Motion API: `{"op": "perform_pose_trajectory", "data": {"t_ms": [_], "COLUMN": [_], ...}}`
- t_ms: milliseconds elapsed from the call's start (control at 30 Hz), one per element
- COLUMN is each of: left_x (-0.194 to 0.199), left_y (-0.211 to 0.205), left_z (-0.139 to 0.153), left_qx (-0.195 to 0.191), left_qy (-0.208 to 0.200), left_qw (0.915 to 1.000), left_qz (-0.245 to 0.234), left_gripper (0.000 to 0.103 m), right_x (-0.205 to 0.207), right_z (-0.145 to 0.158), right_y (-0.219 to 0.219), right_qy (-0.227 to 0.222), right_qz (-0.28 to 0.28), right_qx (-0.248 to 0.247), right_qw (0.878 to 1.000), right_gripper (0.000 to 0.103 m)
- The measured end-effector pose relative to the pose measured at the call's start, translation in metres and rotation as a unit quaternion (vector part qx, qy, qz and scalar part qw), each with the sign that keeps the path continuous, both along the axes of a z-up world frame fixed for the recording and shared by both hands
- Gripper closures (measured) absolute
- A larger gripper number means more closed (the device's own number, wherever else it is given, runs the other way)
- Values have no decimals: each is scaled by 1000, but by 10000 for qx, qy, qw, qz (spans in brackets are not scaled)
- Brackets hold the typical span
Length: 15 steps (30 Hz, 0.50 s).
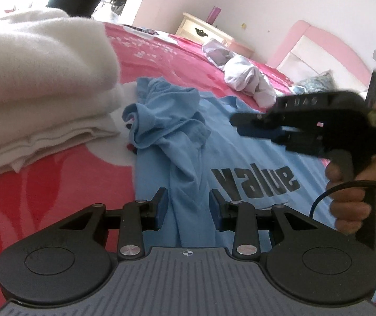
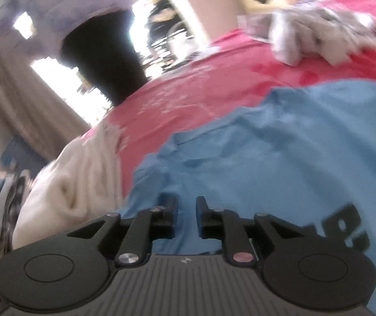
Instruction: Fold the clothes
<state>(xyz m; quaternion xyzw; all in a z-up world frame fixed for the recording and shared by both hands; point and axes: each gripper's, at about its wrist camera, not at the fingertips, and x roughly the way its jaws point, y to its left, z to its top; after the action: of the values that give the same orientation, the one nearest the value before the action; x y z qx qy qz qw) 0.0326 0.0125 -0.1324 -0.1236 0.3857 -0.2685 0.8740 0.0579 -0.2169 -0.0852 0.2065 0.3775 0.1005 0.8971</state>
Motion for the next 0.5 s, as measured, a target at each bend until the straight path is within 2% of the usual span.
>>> {"op": "perform_pose_trajectory", "data": {"t_ms": [100, 200, 233, 367, 500], "left_x": [-3, -8, -9, -13, -13], "left_y": [-3, -5, -5, 0, 3], "left_z": [-4, -3, -2, 2, 8], "left_qx": [77, 217, 221, 194, 228], "left_qy": [-33, -119, -138, -161, -200], "left_qw": [10000, 9997, 9997, 9997, 9995], "left_qz": [-23, -26, -18, 51, 1], "left_gripper": [69, 69, 69, 69, 69], "right_x": [9, 14, 13, 2, -16], "right_z": [10, 14, 16, 17, 18], "right_y": [28, 53, 56, 28, -35], "right_qy": [-117, -234, -250, -30, 108], "right_qz": [686, 1086, 1054, 588, -123], "right_qx": [-610, -1181, -1221, -737, -850], "right_qw": [9957, 9868, 9866, 9955, 9962], "right_gripper": [65, 64, 63, 63, 63]}}
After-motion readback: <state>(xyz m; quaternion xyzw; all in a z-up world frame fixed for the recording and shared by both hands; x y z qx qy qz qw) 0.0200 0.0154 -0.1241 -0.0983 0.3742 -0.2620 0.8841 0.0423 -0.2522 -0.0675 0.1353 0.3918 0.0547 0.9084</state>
